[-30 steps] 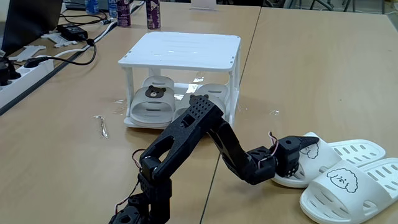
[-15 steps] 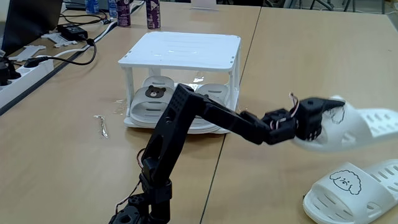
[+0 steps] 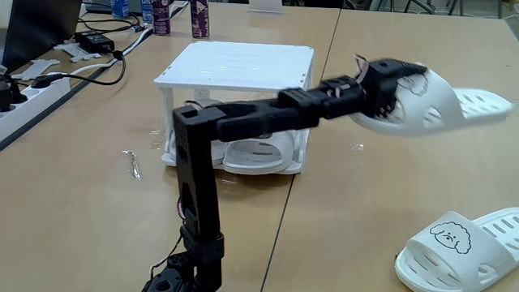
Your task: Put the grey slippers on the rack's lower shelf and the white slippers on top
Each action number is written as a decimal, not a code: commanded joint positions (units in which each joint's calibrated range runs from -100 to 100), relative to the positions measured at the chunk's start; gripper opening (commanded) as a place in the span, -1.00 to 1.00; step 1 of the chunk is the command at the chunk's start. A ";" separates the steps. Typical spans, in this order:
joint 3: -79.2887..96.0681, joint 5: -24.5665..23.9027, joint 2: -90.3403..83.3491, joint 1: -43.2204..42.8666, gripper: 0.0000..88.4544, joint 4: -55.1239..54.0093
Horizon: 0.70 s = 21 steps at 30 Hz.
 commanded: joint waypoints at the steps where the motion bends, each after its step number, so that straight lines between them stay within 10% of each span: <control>1: -3.96 0.42 -12.34 -3.82 -0.98 4.12; 21: 4.70 0.42 -23.11 -42.88 -0.98 4.55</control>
